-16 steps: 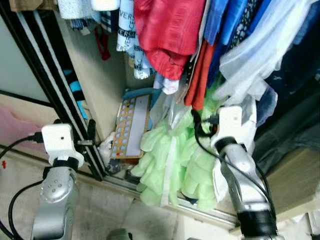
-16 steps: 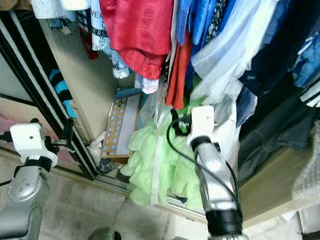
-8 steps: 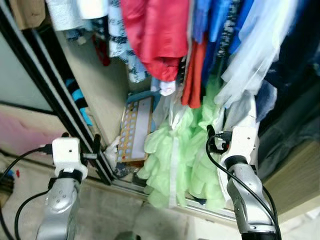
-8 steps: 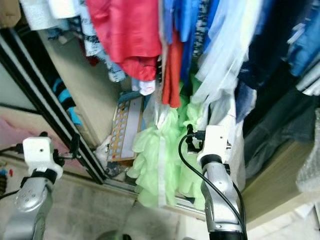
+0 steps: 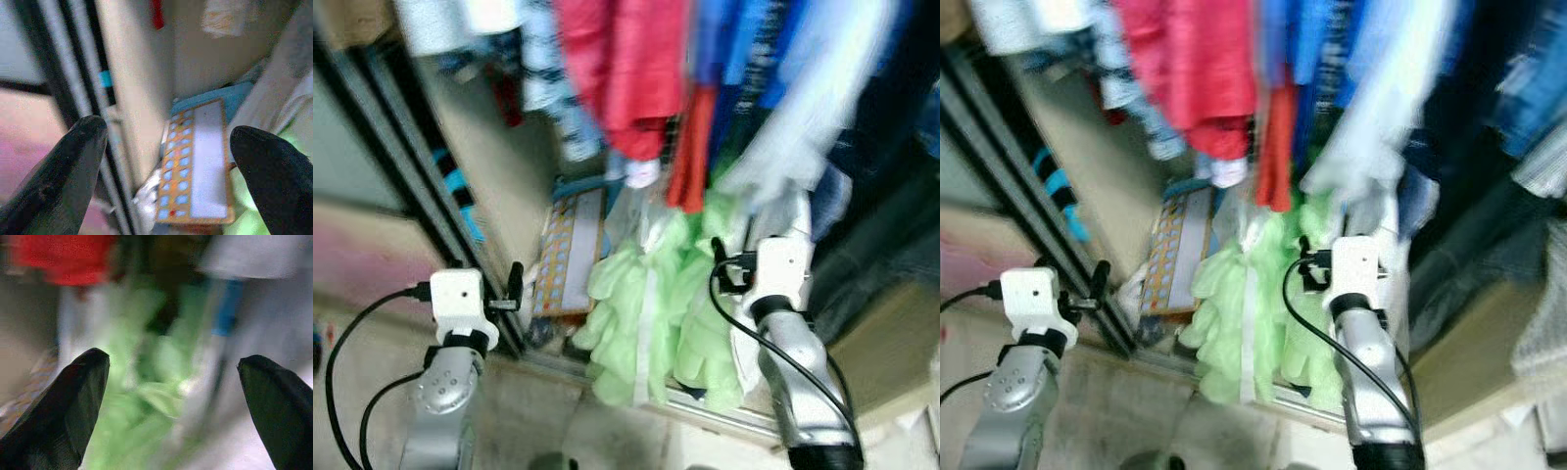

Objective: Clean up the room

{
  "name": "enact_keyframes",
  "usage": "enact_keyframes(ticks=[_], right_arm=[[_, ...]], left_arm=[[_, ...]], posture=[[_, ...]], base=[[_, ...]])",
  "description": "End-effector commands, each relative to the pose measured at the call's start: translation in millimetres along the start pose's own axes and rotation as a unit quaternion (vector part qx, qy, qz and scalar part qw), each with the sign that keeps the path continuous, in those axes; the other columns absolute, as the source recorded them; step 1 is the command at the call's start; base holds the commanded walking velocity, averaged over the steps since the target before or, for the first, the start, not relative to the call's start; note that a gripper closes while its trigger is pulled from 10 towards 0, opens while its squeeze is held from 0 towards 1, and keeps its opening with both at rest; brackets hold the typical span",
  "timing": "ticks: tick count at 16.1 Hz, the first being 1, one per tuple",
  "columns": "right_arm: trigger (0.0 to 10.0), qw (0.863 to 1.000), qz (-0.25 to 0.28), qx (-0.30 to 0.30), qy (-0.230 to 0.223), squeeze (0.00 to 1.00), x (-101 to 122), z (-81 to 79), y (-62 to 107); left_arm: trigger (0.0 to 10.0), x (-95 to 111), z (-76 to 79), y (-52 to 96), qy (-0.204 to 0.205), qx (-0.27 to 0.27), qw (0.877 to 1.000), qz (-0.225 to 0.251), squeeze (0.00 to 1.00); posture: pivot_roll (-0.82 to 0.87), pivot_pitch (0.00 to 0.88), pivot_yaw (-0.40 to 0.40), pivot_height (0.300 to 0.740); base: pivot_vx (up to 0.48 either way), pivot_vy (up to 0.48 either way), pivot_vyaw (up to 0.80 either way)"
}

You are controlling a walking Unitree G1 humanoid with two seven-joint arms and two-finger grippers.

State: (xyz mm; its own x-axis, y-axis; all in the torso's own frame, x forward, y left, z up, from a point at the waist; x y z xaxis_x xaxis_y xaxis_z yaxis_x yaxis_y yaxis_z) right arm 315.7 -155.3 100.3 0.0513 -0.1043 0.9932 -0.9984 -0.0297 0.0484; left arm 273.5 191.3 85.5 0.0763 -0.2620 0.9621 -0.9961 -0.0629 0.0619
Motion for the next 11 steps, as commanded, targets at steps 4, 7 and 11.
enact_keyframes(ticks=[4, 7, 11], right_arm=[[10.0, 1.0, -0.006, 0.03, -0.003, 0.0, 0.4, -8.0, -15.6], [10.0, 0.999, 0.0, 0.052, -0.002, 0.0, 4.4, -19.0, -23.1], [10.0, 0.997, 0.011, 0.078, -0.006, 0.0, 10.2, -37.1, -35.7]], left_arm=[[10.0, -9.7, -5.5, -0.1, 0.022, 0.036, 0.999, -0.018, 0.0], [10.0, 8.9, -4.3, -15.9, 0.006, 0.04, 0.999, 0.016, 0.0], [10.0, 11.3, 3.1, -22.2, -0.004, 0.026, 1.0, 0.012, 0.0]], posture=[[0.06, 0.0, -0.005, 0.74], [0.08, 0.0, -0.037, 0.74], [0.07, 0.0, -0.022, 0.74]], base=[[0.0, 0.0, 0.8], [0.0, 0.0, 0.8], [0.0, 0.0, 0.8]])
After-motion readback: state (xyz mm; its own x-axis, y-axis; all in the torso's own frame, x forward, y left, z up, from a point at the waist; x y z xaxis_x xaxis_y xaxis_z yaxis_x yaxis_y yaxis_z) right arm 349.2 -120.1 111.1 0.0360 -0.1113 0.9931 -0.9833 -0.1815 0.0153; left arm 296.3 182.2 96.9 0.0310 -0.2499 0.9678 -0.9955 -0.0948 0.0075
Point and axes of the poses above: a point about 5 cm out from each wrist's last joint towards the gripper, its own y axis pointing back from the gripper into the wrist, its own x axis along the axis of the wrist's last joint, z = x × y, the point moved 4 cm from there along -y, pointing out of the wrist towards the gripper, and after that the axes turned 12 degrees about -y, right-handed, at the moved point
